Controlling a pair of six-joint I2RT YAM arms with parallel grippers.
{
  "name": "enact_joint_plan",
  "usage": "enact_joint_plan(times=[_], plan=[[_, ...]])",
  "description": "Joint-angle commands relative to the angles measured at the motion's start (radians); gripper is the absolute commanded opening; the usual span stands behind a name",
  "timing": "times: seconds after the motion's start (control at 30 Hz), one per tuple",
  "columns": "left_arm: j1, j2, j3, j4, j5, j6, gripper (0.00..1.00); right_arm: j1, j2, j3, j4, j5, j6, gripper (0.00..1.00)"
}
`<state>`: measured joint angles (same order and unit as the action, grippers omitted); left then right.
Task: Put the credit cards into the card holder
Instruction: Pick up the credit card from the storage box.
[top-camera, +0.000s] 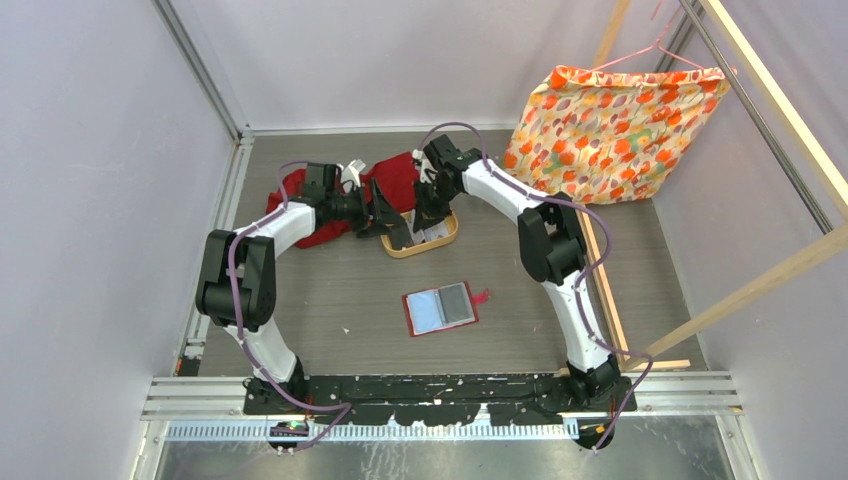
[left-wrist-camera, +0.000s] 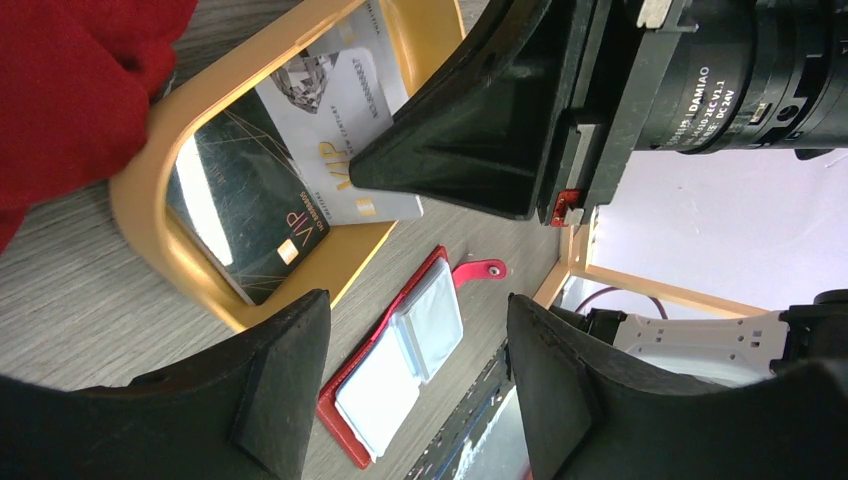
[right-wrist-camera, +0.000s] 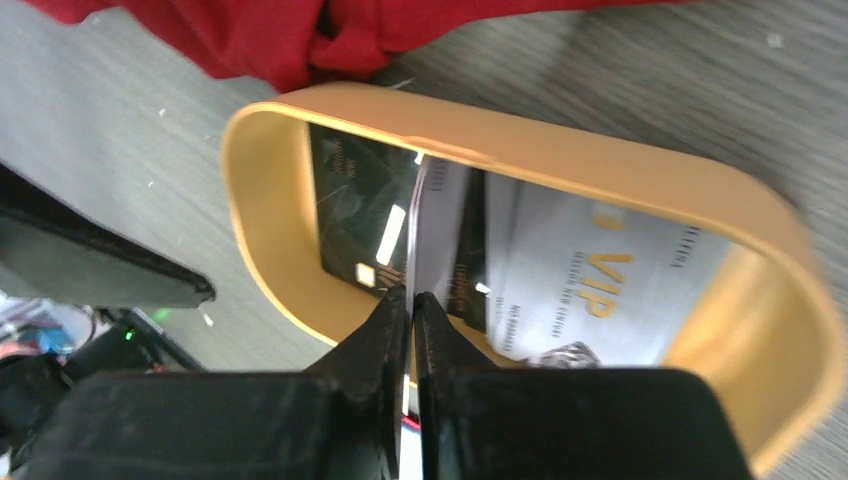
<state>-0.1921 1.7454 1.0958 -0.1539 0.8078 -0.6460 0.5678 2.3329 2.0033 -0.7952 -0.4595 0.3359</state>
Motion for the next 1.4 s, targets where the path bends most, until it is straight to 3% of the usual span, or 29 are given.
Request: enact_joint_plan(times=[0.0,0.23,0.47,0.73,1.0,1.37], plan=[[-0.002,-0.001,0.038,-0.006,0.016,0.012,0.66,0.010,-0.010,0.052,-0.034,0.096,-0.038,0.05],[0.000,-0.017,0.042,-0.008,0.019,0.022,0.65,0.007,-0.087,0.052,-0.044,0.138,-0.085,0.01],[0.009,-0.086,0.016,0.026,0.005,0.037,0.65,-0.021,-0.110,0.022,-0.039,0.053,-0.132,0.01],[0.008,-0.084,-0.114,0.390,0.043,-0.189,0.66,-0.079,-0.093,0.061,-0.096,-0.215,-0.289,0.01],[0.008,-0.046,-0.128,0.537,-0.025,-0.240,0.73,-0.117,-0.074,0.093,-0.100,-0.395,-0.461,0.01],[0.001,0.015,-0.186,0.829,0.004,-0.303,0.74,-0.129,-0.047,0.129,-0.054,-0.526,-0.484,0.03]])
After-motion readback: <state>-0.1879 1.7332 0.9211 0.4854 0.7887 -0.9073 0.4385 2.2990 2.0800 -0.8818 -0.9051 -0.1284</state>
